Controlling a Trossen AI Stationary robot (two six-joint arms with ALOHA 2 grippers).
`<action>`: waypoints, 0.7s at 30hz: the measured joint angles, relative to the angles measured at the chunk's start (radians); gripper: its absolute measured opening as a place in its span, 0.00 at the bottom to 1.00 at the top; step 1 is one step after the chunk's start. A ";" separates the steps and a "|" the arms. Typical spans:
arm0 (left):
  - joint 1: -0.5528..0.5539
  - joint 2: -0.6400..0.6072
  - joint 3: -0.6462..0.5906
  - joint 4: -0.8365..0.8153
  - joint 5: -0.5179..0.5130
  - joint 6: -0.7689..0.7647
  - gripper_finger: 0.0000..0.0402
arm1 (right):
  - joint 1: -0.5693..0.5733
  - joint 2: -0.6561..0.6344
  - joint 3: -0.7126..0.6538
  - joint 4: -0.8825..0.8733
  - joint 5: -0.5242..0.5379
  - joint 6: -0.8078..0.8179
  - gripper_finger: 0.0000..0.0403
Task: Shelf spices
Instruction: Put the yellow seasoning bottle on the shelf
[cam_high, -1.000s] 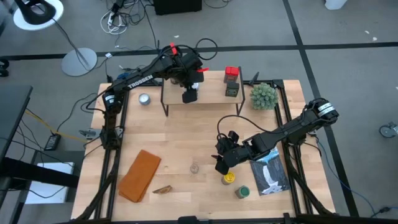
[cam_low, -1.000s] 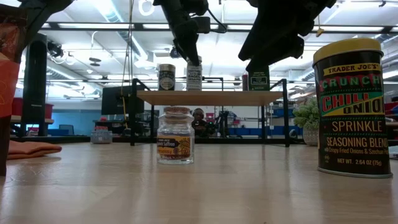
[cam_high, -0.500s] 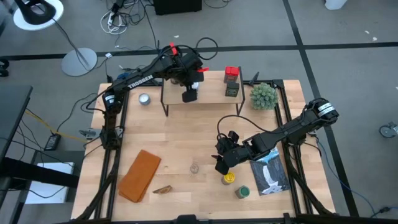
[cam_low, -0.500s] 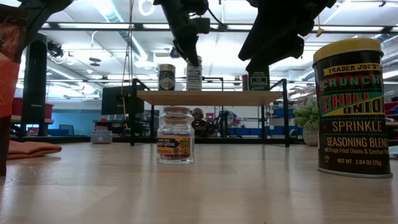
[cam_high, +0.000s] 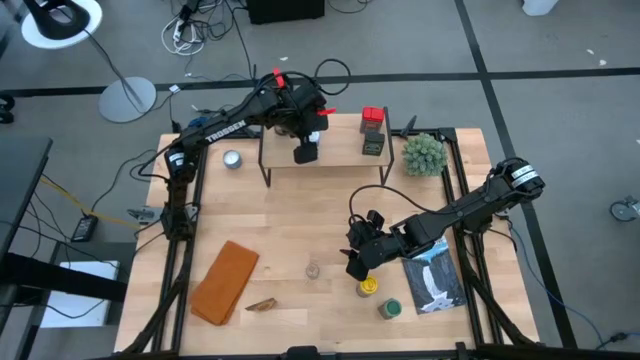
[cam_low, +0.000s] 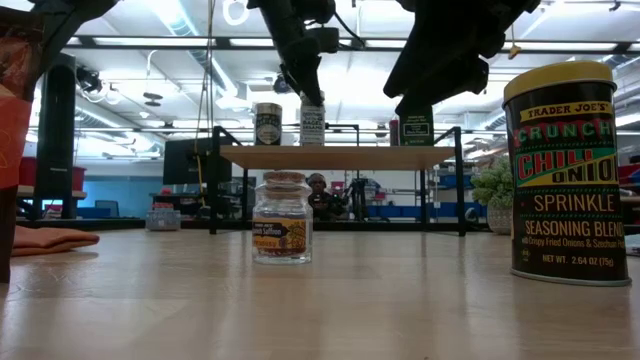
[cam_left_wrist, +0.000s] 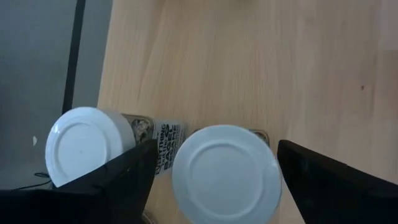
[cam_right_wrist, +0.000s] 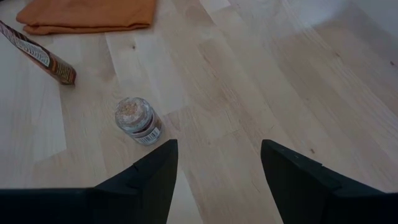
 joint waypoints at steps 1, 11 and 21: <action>0.000 0.000 0.000 0.002 0.003 0.000 0.84 | 0.000 0.000 0.000 0.000 0.000 0.000 0.57; -0.001 0.000 0.026 0.032 0.036 -0.001 0.84 | 0.000 0.000 0.000 0.000 0.000 -0.001 0.57; -0.004 0.000 0.158 0.024 0.102 -0.012 0.84 | 0.000 0.000 0.000 0.000 -0.001 -0.010 0.57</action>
